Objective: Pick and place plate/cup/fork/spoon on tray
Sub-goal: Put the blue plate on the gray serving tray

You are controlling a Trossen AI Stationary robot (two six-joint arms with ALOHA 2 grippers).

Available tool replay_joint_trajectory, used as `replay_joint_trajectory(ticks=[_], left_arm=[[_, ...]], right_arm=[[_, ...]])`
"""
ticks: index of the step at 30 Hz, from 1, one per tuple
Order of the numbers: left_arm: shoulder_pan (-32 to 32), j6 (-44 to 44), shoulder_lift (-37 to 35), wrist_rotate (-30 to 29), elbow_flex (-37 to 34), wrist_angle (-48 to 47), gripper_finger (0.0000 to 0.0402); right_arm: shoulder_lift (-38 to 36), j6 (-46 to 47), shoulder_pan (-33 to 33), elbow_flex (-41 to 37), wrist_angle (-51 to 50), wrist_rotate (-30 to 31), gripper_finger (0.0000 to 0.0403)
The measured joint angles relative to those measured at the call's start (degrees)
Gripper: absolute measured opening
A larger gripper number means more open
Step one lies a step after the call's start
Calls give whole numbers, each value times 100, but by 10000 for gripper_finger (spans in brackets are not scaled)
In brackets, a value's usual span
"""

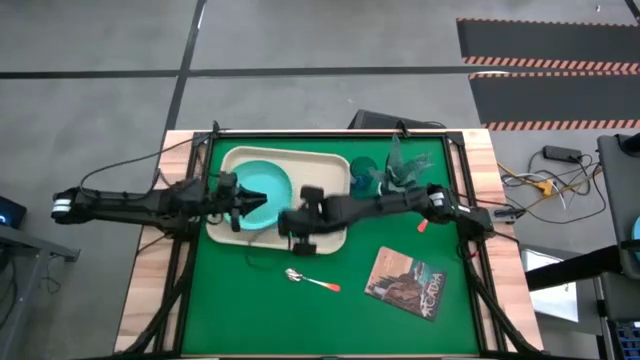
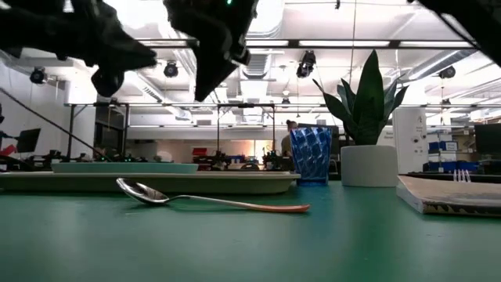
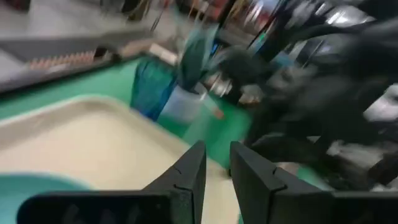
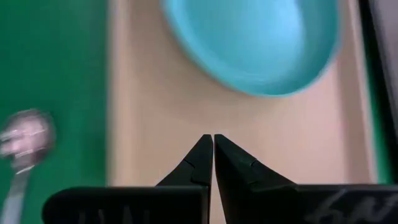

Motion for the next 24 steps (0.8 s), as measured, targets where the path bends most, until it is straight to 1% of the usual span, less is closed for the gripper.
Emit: replay_joint_trajectory(ticks=[2,7,12,15,18,22,24], left_arm=[[0,-7,304,-1,120,-135,59],[0,-12,1090,-4,387,-105,59],[1,-26,1789,-4,604,-142,59],[40,-268,2176,-14,837,-436,57],[106,-308,2561,-37,1126,-1102,45],[153,-309,3005,-37,1438,-1861,15],[153,-308,3181,-36,1553,-2031,4]], right_arm=[[-105,131,224,-351,217,36,8],[-424,602,727,-1527,608,604,8],[-1096,1069,1104,-2888,1297,702,8],[-1616,1047,1281,-3772,2068,716,8],[-2205,842,1443,-4643,3095,785,8],[-2972,209,1557,-5758,4602,903,9],[-3311,-163,1583,-6287,5322,912,9]])
